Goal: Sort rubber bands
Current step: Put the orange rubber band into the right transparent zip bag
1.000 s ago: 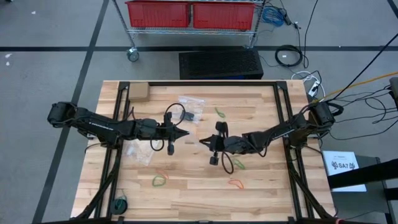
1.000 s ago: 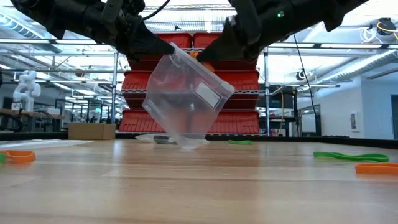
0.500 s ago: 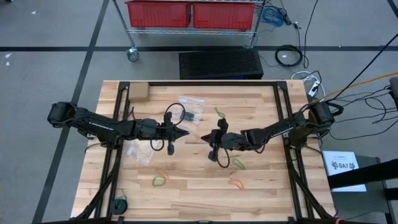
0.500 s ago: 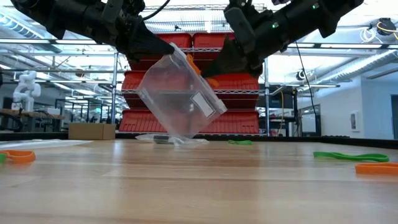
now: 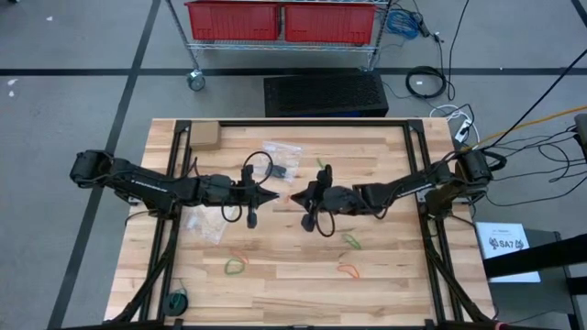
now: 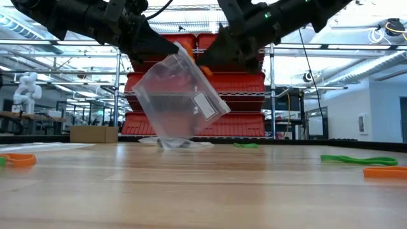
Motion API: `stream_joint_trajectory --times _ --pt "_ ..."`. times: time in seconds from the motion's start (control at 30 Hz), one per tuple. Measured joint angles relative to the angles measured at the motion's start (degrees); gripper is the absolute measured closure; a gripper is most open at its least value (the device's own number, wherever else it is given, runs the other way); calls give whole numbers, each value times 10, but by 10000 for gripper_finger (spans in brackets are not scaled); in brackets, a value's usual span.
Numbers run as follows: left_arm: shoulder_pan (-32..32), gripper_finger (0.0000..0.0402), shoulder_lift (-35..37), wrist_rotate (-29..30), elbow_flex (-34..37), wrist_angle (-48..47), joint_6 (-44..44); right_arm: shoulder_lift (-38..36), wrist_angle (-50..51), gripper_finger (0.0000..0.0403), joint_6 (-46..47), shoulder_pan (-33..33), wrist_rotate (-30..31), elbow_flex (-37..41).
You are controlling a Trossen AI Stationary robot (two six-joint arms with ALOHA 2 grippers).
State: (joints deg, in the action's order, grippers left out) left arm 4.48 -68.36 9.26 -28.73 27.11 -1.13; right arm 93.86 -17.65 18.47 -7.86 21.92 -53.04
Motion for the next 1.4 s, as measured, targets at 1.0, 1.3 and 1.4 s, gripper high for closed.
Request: stream_joint_trajectory --times 1.0,1.3,1.4 --pt "0 401 0 0 0 7 -1 34 -11 403 108 27 -68 -33" --pt "1 401 0 0 0 1 -1 34 6 403 137 24 -138 -39" --pt "1 401 0 0 0 0 -1 34 26 403 155 18 -145 -39"
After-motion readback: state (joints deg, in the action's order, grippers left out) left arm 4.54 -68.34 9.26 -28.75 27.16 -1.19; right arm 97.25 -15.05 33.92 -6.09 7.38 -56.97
